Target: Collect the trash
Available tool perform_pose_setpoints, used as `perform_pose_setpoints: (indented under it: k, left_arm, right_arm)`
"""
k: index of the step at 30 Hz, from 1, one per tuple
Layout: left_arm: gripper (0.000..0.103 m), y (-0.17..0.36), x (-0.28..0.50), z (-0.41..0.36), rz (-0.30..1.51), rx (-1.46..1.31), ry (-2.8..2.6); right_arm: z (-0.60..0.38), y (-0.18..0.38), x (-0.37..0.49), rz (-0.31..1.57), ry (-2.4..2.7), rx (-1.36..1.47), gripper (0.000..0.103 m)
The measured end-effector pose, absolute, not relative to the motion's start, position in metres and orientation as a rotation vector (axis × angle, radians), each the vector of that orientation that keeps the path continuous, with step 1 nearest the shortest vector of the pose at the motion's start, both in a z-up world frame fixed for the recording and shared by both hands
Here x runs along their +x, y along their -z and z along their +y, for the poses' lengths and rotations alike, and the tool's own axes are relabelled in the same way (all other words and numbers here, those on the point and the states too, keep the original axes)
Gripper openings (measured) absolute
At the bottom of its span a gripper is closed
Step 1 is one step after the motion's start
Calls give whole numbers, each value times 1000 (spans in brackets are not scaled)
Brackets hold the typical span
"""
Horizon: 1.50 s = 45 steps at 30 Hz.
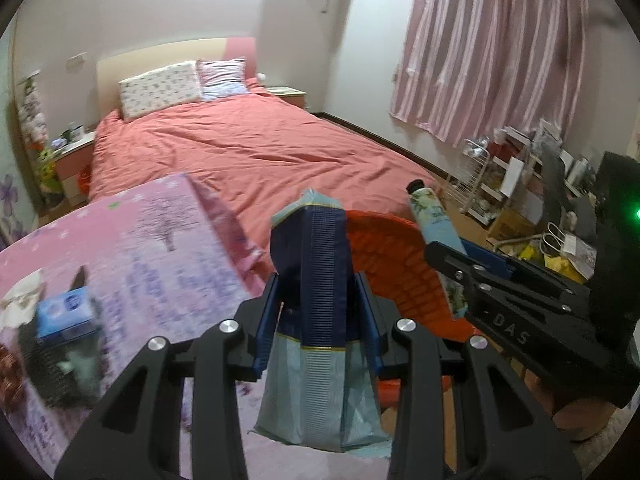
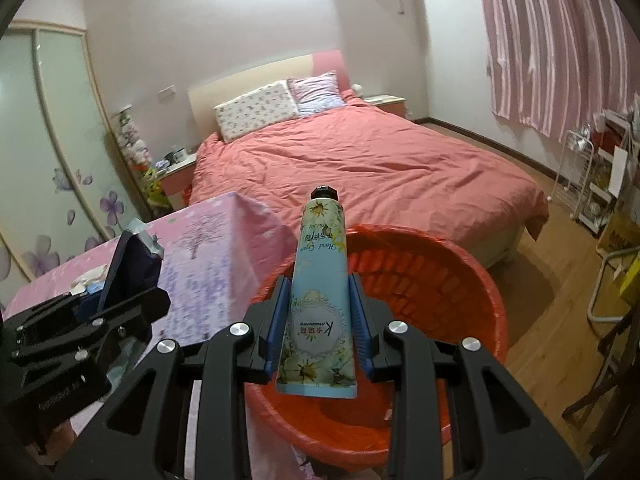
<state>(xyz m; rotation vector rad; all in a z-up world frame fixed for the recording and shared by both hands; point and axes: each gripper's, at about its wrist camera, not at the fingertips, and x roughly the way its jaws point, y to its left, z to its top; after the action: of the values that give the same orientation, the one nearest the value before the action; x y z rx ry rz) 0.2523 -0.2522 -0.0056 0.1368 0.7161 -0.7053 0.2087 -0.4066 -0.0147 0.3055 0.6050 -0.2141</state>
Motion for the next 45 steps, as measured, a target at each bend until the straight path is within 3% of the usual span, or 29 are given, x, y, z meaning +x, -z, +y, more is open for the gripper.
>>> perform_pose_setpoints:
  k: [6, 10, 13, 19, 31, 45]
  left_arm:
    - [37, 25, 263, -288, 753, 164, 740]
    - [48, 41, 272, -303, 784, 186, 721]
    - [56, 51, 278, -302, 805, 192, 700]
    - [61, 52, 281, -270, 808, 186, 630]
    - [70, 26, 265, -133, 747, 158, 393]
    - [79, 43, 306, 68, 820, 74, -49]
  right_arm:
    - [-428, 30, 214, 620, 240, 339, 30]
    - [-436, 41, 217, 635, 239, 358, 30]
    - [-440, 46, 217, 640, 246, 372, 44]
    - [-436, 42, 207, 640, 258, 373, 46]
    - [-379, 15, 209, 637, 184, 282, 47]
    - [-244, 38, 243, 754, -8, 197, 50]
